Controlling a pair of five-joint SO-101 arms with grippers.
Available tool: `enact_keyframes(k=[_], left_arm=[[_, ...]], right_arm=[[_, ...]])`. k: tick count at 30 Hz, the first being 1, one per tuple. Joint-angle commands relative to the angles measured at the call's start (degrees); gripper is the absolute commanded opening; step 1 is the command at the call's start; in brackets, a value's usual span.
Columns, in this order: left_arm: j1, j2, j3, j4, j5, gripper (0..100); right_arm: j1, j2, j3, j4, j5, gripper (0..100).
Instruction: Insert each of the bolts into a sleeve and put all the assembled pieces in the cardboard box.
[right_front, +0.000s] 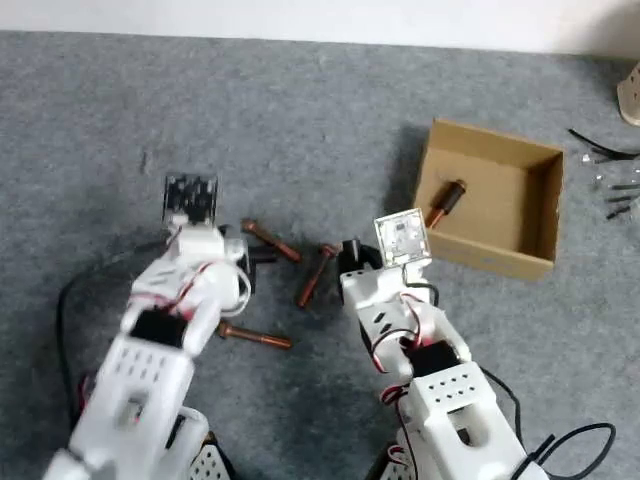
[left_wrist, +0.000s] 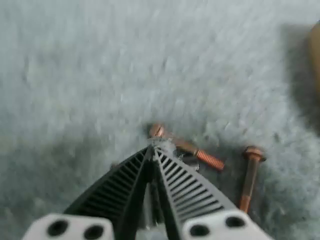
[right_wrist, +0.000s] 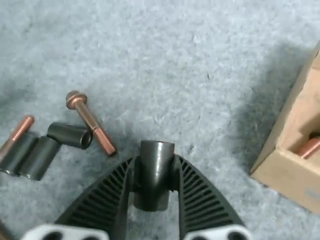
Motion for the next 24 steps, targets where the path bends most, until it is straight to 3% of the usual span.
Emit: enact_keyframes(k=[1, 3, 9, 16, 21, 24], left_arm=[[0.9, 16.5, -10.6, -0.7, 9.8, 1], [1.0, 21.7, -13.5, -0.7, 13.5, 4], [2.2, 32.8, -17.5, -0.7, 19.3, 25], [-5.7, 29.0, -17.7, 5.2, 18.0, 21], [-8.7, 24.7, -19.3, 15.0, -5.0, 20], [-8.3, 24.5, -19.2, 17.9, -9.6, 20]], right_arm=[[0.7, -1.5, -0.2, -2.2, 0.7, 0.3], [0.7, -1.5, -0.2, -2.2, 0.7, 0.3], [0.7, -1.5, -0.2, -2.2, 0.8, 0.3], [0.7, -1.5, -0.2, -2.2, 0.8, 0.3], [0.8, -1.5, -0.2, -2.2, 0.8, 0.3], [0.8, -1.5, -0.1, -2.2, 0.8, 0.3]])
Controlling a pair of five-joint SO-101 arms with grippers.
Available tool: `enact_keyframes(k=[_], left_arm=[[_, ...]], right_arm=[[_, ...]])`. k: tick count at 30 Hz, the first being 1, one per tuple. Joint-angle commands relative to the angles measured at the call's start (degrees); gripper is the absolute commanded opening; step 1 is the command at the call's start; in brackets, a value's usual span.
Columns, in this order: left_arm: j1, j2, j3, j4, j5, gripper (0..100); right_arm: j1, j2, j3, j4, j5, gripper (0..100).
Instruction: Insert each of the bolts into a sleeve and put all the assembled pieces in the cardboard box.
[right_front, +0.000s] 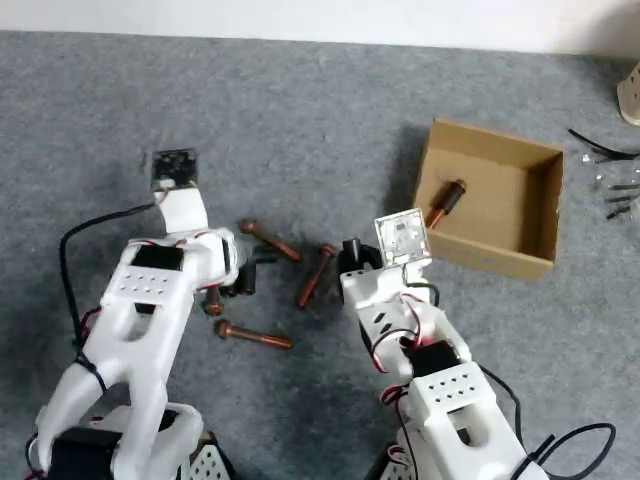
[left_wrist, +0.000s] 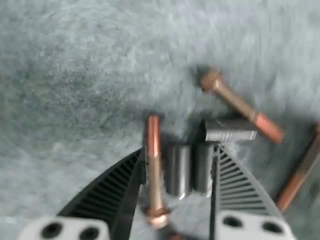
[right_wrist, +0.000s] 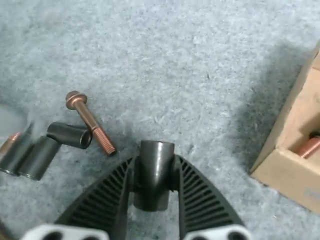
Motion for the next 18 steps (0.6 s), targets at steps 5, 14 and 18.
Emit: enact_keyframes(k=[5, 14, 18], left_arm=[[-0.2, 1.0, -2.7, 4.4, -9.1, 20], [-7.6, 3.6, -5.2, 5.6, -1.6, 20], [-9.3, 0.1, -4.4, 7.4, -1.6, 20]], right_arm=[[0.8, -1.5, -0.1, -2.2, 0.8, 0.3], [0.8, -1.5, 0.0, -2.2, 0.8, 0.3], [0.8, -1.5, 0.0, -2.2, 0.8, 0.3]])
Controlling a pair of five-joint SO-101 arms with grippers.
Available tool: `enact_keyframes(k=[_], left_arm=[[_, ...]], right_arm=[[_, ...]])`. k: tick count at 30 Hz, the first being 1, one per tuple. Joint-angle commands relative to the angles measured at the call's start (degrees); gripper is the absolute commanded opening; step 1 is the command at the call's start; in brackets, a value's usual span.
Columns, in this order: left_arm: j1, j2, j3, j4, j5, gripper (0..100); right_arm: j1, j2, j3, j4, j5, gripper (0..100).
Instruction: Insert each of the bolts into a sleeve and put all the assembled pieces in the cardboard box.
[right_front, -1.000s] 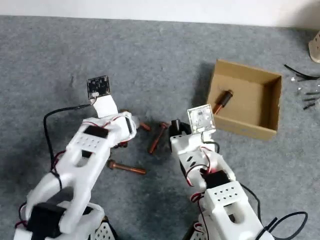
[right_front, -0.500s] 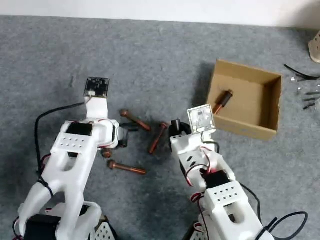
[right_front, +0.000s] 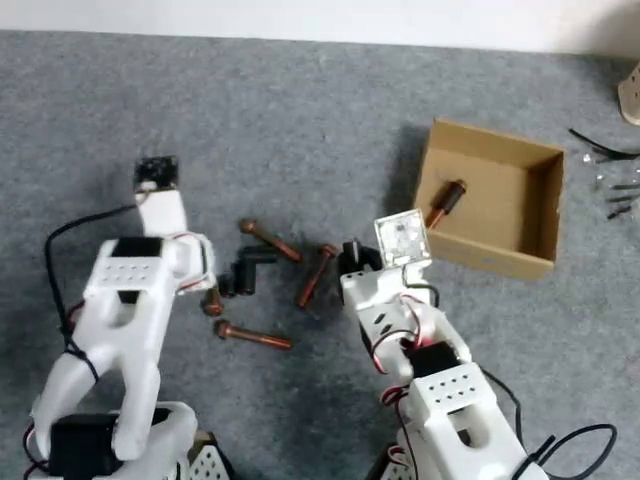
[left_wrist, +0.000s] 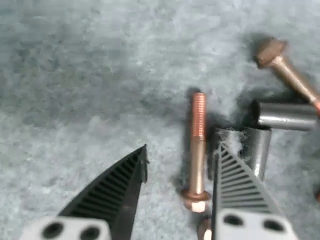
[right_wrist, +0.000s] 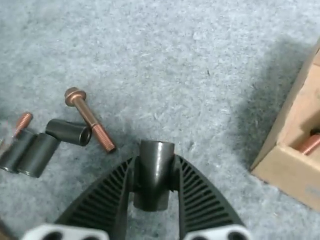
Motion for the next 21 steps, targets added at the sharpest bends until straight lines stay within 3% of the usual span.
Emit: enact_keyframes(k=[1, 4, 9, 17, 21], left_arm=[[-1.6, -4.5, -0.9, 1.3, 0.7, 20], [-1.5, -4.6, -0.5, 1.5, 0.5, 20], [3.1, -4.4, 1.2, 1.2, -3.3, 9], [4.7, -4.4, 2.0, -0.4, -3.3, 9], [8.6, -4.4, 2.1, -0.4, -3.4, 14]], right_arm=[[0.8, -1.5, -0.4, -2.2, 0.8, 0.3], [0.8, -1.5, -0.4, -2.2, 0.8, 0.3], [0.8, -1.5, -0.4, -2.2, 0.8, 0.3], [1.8, -1.5, -0.4, -2.2, 0.8, 0.3], [2.7, -1.5, -0.4, -2.2, 0.8, 0.3]])
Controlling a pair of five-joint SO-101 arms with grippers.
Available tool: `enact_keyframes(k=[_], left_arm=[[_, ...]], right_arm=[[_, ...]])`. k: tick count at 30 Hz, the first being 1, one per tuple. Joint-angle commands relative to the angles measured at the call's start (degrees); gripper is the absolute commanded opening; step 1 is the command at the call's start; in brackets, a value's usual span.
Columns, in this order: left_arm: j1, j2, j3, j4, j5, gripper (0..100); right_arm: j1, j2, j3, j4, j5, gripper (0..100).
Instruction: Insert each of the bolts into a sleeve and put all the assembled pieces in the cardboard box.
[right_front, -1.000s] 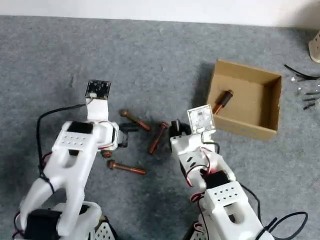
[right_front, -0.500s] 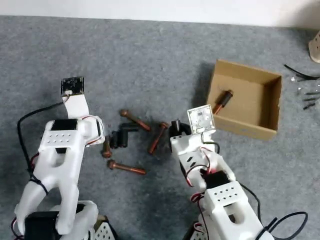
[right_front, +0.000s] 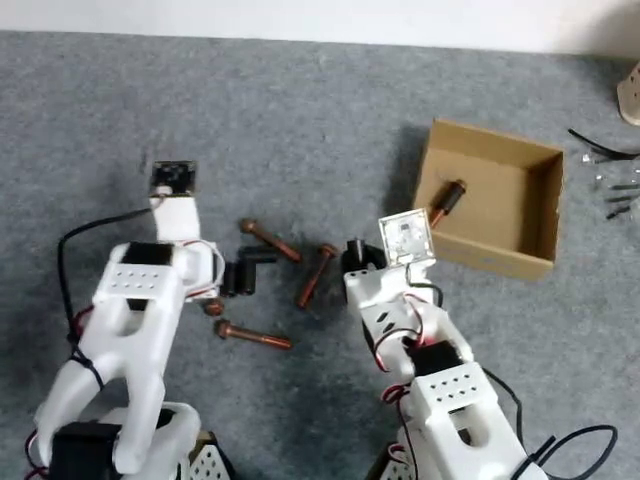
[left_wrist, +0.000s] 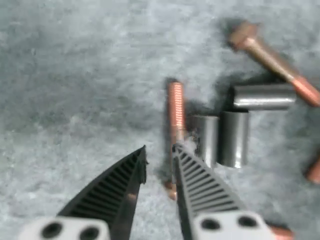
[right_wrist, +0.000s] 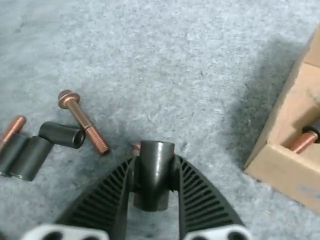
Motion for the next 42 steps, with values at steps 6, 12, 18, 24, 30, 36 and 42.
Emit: enact_keyframes(k=[6, 12, 18, 24, 30, 36, 42], left_arm=[[4.2, -1.9, 1.2, -1.2, -0.6, 17], [3.2, 4.4, -2.1, -0.9, -0.6, 17], [-0.6, 6.7, -6.0, 1.5, -0.4, 17], [-0.4, -0.5, -2.9, 1.7, -0.6, 17], [-0.8, -7.1, 1.6, 0.4, -0.7, 17], [-2.1, -5.5, 2.4, -1.6, -0.7, 17], [-2.9, 4.9, -2.2, -1.4, -0.7, 17]], right_arm=[[1.0, -1.5, -0.3, -2.2, 0.8, 0.3], [1.4, -1.5, -0.3, -2.2, 0.8, 0.3], [1.4, -1.5, -0.3, -2.2, 0.8, 0.3], [1.4, -1.5, -0.3, -2.2, 0.8, 0.3], [1.4, -1.5, -0.3, -2.2, 0.8, 0.3], [1.4, -1.5, -0.2, -2.2, 0.8, 0.3], [1.4, -1.5, -0.2, -2.2, 0.8, 0.3]])
